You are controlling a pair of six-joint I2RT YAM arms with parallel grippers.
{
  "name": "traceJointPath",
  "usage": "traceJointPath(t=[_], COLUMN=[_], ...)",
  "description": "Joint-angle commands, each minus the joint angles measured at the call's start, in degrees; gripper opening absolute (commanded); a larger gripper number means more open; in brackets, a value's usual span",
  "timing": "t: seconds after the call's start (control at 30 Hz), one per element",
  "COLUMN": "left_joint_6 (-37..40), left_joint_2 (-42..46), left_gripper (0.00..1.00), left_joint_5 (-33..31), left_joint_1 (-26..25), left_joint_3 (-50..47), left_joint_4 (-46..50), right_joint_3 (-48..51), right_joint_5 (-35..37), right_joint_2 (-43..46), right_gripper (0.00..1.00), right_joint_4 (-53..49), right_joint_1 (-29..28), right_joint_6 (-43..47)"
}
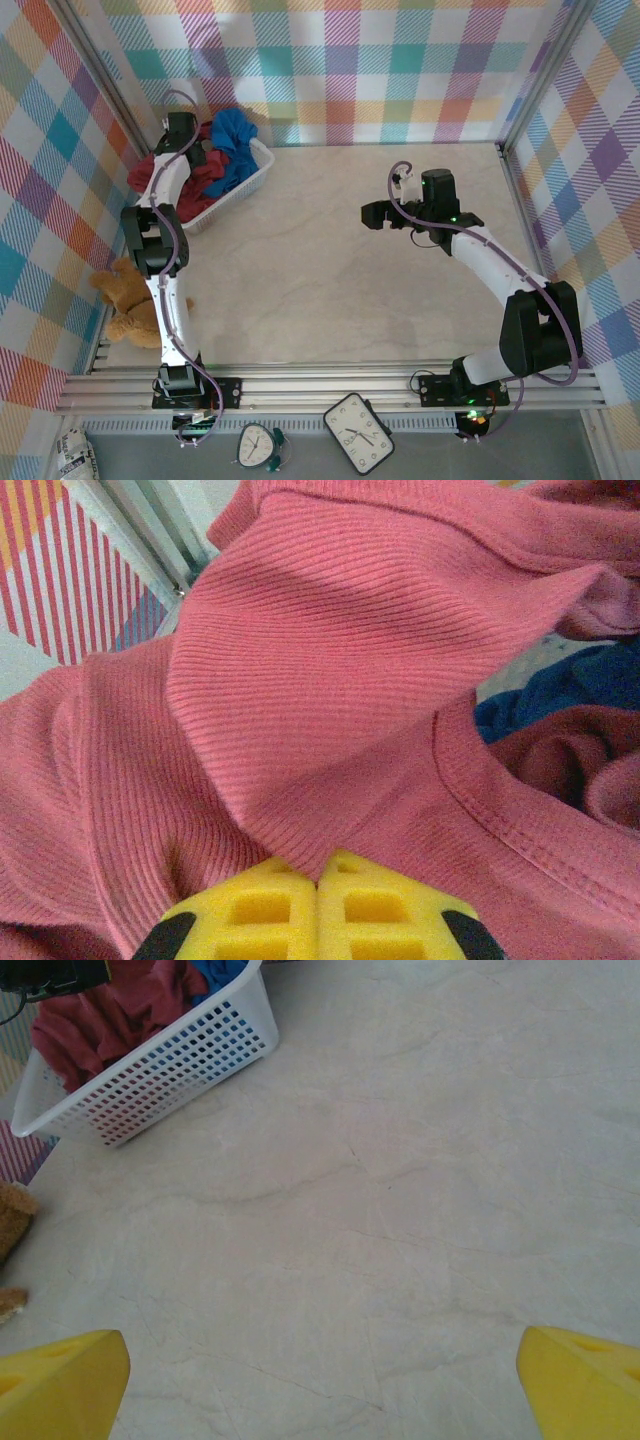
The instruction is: Fold and stack the tank tops
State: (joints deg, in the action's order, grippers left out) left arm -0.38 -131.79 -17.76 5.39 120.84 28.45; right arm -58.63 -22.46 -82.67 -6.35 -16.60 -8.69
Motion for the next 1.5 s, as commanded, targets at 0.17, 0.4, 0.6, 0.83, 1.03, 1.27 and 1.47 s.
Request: traceJointPath(t=[0.17, 0.4, 0.6, 0.83, 1.03, 1.27, 1.47], left_joint_6=[1.04, 1.57, 2.70, 2.04, 2.33, -0.31, -0.54], left_joint_2=[15.16, 18.59, 24.99, 29.15, 26.96, 22.67, 15.67], left_gripper=[0.00, 0.00, 0.00, 0.00, 0.00, 0.00, 0.10], left_joint_5=[5.19, 7.80, 6.52, 8.84, 4.42, 4.74, 4.38], left_joint_1=[0.15, -0.76, -4.37, -5.97, -5.83, -4.16, -2.96], left_joint_3=[8.07, 19.31, 20.65, 20.62, 14.39, 5.46, -0.91], left_joint_4=[6.39, 14.92, 14.86, 15.14, 13.62, 8.56, 6.95], right_joint_3=[-1.49, -1.96, -1.84, -1.84, -0.57, -0.26, 0.05], right_joint_5=[-8.62, -11.08, -10.90, -11.18, -11.47, -11.03, -10.95], right_joint_2=[0.23, -0.47, 0.28, 0.69, 0.84, 0.54, -0.10], right_gripper=[0.99, 0.99, 0.99, 0.99, 0.99, 0.99, 0.99], right_joint_4=[6.80, 9.19, 9.00, 9.29, 10.27, 9.53, 9.27], right_joint_1=[-0.40, -0.39, -0.45, -0.39, -0.44, -0.53, -0.46], right_joint_6=[-5.46, -7.51, -7.24, -7.50, -7.88, -7.15, -7.12])
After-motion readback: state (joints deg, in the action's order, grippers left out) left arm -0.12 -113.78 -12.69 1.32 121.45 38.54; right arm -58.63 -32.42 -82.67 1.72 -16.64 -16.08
